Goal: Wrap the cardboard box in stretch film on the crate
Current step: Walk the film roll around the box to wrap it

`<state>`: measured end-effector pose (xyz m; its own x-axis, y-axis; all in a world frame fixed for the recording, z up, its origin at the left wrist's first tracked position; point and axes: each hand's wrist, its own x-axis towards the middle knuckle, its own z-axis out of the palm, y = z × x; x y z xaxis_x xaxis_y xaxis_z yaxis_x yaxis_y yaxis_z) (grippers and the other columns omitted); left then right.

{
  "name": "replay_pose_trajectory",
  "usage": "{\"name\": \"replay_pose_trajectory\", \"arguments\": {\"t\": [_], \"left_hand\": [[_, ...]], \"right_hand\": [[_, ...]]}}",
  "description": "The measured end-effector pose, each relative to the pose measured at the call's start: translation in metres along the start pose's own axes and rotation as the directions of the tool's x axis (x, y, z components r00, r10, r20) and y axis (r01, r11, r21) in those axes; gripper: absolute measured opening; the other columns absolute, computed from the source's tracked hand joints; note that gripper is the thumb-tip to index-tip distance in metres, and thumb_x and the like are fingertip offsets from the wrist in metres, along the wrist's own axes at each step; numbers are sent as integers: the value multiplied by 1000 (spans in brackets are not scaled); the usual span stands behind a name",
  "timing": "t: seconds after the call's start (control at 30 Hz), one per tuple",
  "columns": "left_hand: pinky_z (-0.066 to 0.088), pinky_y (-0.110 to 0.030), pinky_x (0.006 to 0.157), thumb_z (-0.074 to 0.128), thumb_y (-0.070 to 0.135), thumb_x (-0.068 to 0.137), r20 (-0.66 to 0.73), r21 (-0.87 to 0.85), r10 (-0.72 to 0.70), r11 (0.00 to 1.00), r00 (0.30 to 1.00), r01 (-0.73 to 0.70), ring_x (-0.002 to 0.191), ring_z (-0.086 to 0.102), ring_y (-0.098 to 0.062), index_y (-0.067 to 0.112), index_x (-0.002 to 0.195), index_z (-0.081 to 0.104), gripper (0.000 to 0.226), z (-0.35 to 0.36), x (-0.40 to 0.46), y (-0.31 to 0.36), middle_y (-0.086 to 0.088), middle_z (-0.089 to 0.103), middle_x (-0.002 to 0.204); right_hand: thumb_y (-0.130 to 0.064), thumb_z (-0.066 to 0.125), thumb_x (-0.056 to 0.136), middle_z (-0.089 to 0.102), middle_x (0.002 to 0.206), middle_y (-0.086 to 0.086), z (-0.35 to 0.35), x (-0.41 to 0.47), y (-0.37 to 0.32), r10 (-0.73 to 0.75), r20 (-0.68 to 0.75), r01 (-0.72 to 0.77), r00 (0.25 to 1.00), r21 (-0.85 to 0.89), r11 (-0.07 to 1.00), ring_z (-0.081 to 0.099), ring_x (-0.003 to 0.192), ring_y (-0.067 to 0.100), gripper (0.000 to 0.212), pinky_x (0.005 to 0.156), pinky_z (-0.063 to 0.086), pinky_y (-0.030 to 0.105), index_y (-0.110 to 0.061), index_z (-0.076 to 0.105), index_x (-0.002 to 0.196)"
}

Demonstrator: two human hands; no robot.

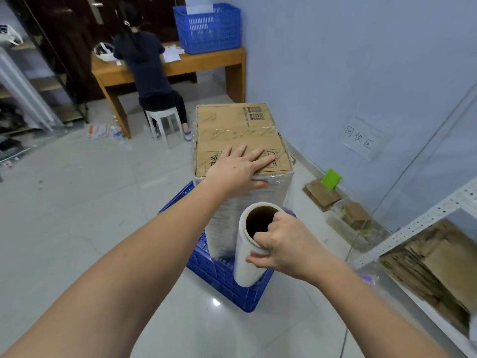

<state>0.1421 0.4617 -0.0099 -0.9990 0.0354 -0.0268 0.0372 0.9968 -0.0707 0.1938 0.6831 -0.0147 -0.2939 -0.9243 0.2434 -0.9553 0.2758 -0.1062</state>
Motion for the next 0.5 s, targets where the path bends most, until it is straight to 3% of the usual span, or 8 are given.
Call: {"name": "replay_pose_trajectory", "arguments": {"t": [0.23, 0.3, 0.4, 0.5], "left_hand": [[12, -59, 125, 37, 77, 96, -14, -34, 0, 999, 1000, -1, 158, 11, -33, 51, 160, 2, 78, -3, -3, 1, 9, 13, 172], [14, -59, 125, 42, 77, 95, -37, -54, 4, 999, 999, -6, 157, 14, -33, 52, 160, 6, 79, -3, -3, 1, 9, 17, 172], [16, -59, 124, 50, 76, 92, -66, -113, 1, 994, 998, -8, 156, 19, -34, 50, 160, 16, 80, -3, -4, -2, 8, 24, 170], [18, -60, 122, 60, 76, 86, -85, -189, 22, 981, 996, -37, 155, 21, -33, 47, 158, 27, 85, -6, -7, -6, 7, 31, 167]], "right_hand": [[-52, 74, 78, 56, 59, -2, -3, -6, -7, 122, -9, -123, 992, -72, 990, 32, 65, 15, 37, 60, 49, 34, -23, 53, 67], [-56, 62, 86, 60, 72, -2, -8, -5, -22, 173, 54, -168, 983, -90, 982, 35, 71, 16, 35, 69, 50, 36, -25, 48, 81], [-70, 45, 89, 59, 81, 0, -13, 4, -43, 296, 116, -278, 948, -151, 949, 40, 76, 20, 50, 75, 48, 35, -22, 46, 101], [-68, 36, 94, 55, 79, 1, -15, 17, -60, 350, 171, -317, 921, -194, 929, 38, 77, 21, 44, 78, 47, 36, -24, 42, 92]]}}
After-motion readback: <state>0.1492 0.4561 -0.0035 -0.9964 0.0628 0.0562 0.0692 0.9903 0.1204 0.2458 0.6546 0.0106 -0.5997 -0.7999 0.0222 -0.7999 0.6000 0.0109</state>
